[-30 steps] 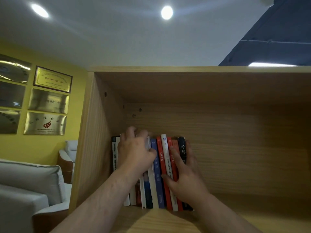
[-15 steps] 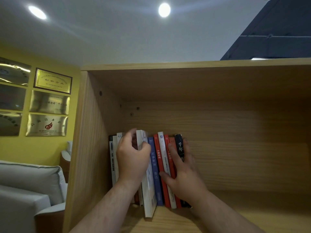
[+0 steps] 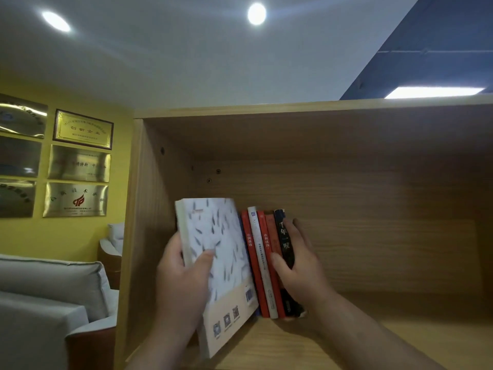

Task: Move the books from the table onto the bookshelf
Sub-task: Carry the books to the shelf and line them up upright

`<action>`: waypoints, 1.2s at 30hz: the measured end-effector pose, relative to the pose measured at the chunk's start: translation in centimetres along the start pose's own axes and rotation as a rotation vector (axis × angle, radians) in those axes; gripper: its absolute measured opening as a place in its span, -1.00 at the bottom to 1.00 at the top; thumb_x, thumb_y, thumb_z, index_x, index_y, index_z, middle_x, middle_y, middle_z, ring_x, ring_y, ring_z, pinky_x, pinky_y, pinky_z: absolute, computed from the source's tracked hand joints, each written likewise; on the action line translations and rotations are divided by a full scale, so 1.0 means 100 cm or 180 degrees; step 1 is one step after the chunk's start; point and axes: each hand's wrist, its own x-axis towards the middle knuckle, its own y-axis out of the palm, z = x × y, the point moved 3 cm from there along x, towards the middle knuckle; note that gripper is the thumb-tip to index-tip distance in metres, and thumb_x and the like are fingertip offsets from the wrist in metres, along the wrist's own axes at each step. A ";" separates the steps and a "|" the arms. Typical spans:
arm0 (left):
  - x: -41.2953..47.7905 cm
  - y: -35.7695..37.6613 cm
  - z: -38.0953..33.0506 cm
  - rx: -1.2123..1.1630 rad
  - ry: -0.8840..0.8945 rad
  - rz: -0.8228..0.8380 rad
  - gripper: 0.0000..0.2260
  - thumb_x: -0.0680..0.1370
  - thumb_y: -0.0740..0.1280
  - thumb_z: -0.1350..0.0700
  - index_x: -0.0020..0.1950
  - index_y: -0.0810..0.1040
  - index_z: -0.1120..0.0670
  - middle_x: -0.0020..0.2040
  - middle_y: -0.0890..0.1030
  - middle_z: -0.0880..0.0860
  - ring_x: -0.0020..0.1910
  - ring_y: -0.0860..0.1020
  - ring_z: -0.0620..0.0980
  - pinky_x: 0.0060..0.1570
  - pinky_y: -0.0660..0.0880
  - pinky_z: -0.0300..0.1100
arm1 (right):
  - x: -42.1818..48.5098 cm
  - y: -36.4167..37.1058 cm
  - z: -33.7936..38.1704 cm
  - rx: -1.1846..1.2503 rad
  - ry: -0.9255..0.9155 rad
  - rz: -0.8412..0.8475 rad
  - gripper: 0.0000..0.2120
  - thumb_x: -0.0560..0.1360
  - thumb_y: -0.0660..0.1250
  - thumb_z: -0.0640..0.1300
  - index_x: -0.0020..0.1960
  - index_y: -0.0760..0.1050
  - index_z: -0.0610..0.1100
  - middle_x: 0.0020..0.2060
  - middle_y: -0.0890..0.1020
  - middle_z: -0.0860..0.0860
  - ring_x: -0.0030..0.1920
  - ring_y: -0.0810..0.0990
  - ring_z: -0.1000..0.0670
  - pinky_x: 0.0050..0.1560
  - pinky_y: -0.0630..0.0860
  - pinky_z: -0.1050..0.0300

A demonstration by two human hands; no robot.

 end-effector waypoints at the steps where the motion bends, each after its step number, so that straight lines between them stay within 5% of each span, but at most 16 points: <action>1: 0.000 -0.006 -0.001 -0.0257 -0.0135 -0.0006 -0.78 0.62 0.31 0.21 0.21 0.53 -0.04 0.05 0.69 -0.01 -0.05 0.71 0.04 -0.21 0.66 0.00 | -0.001 -0.004 0.004 0.0054 -0.0072 -0.0205 -0.35 0.60 0.30 0.08 0.60 0.08 0.28 0.63 0.03 0.23 0.60 0.15 0.04 0.56 0.24 -0.20; 3: 0.001 -0.010 -0.001 -0.0731 -0.0428 0.0083 -0.79 0.63 0.31 0.23 0.21 0.55 -0.02 0.05 0.72 0.07 -0.06 0.74 0.11 -0.16 0.68 0.13 | -0.006 -0.009 0.015 0.0109 -0.0196 -0.0515 -0.54 0.60 0.30 0.09 0.49 0.40 0.14 0.47 0.32 0.18 0.47 0.28 0.11 0.49 0.31 -0.10; 5: 0.002 -0.003 -0.002 -0.1048 -0.0690 0.0250 -0.79 0.63 0.30 0.23 0.23 0.55 0.02 0.05 0.74 0.11 -0.05 0.75 0.14 -0.11 0.67 0.17 | -0.010 -0.012 0.021 0.0546 -0.0131 -0.0477 -0.70 0.57 0.32 0.14 0.21 0.62 0.03 0.18 0.60 0.10 0.17 0.57 0.08 0.18 0.55 -0.02; 8: 0.004 0.018 -0.005 -0.1424 -0.0949 0.0486 -0.81 0.64 0.27 0.24 0.19 0.56 0.05 0.02 0.75 0.13 -0.06 0.75 0.18 -0.10 0.67 0.17 | -0.018 -0.025 0.019 0.2005 0.0523 0.0280 -0.65 0.54 0.36 0.13 -0.02 0.62 -0.18 -0.16 0.74 -0.13 -0.21 0.72 -0.11 -0.20 0.65 -0.03; 11: 0.009 0.044 -0.006 -0.1207 -0.0985 0.0793 -0.80 0.64 0.30 0.18 0.22 0.55 -0.03 0.08 0.74 0.07 0.00 0.74 0.15 -0.04 0.66 0.22 | -0.027 -0.046 0.011 0.2471 0.1105 0.0920 -0.71 0.59 0.35 -0.09 0.21 0.54 -0.26 0.07 0.74 -0.27 -0.03 0.73 -0.28 -0.08 0.71 -0.18; 15: 0.023 0.053 0.006 -0.0692 -0.1010 0.0602 -0.81 0.65 0.30 0.05 0.26 0.53 -0.04 0.12 0.68 0.03 0.07 0.68 0.07 0.03 0.63 0.07 | -0.024 -0.074 -0.016 0.2574 0.1322 0.0147 -0.67 0.54 0.40 -0.17 0.26 0.50 -0.26 0.04 0.73 -0.32 0.02 0.72 -0.38 0.01 0.66 -0.39; 19: 0.040 0.030 0.030 0.0382 -0.0566 -0.0071 -0.66 0.60 0.36 0.07 0.37 0.48 0.08 0.20 0.57 0.05 0.12 0.55 0.00 -0.03 0.50 -0.15 | -0.020 -0.102 -0.035 0.2639 0.1364 -0.0786 -0.76 0.59 0.40 -0.20 0.23 0.51 -0.21 -0.07 0.77 -0.23 -0.14 0.77 -0.28 -0.20 0.71 -0.17; 28: 0.050 0.029 0.051 0.1840 -0.0256 0.0389 -0.58 0.53 0.46 0.09 0.37 0.47 0.06 0.16 0.52 0.00 -0.02 0.51 -0.10 -0.23 0.41 -0.28 | -0.012 -0.114 -0.040 0.2687 0.1372 -0.1405 -0.71 0.59 0.39 -0.21 0.29 0.51 -0.19 0.03 0.69 -0.13 -0.02 0.67 -0.13 -0.16 0.57 -0.01; 30: 0.047 0.031 0.048 0.1976 -0.0152 0.0380 -0.64 0.54 0.45 0.09 0.31 0.49 0.05 0.09 0.51 -0.03 -0.09 0.51 -0.13 -0.28 0.41 -0.32 | -0.012 -0.114 -0.044 0.2459 0.1482 -0.1433 -0.72 0.59 0.41 -0.17 0.27 0.50 -0.18 -0.01 0.68 -0.13 -0.04 0.67 -0.15 -0.10 0.60 -0.10; 36: 0.040 0.038 0.048 0.1821 -0.0240 0.0336 -0.77 0.59 0.39 0.14 0.22 0.46 0.02 -0.11 0.54 -0.07 -0.14 0.60 -0.06 -0.26 0.57 -0.19 | -0.017 -0.060 -0.033 0.1060 0.1351 -0.0798 -0.90 0.61 0.37 -0.23 0.10 0.59 -0.22 -0.27 0.66 -0.04 -0.29 0.63 -0.01 -0.43 0.51 0.17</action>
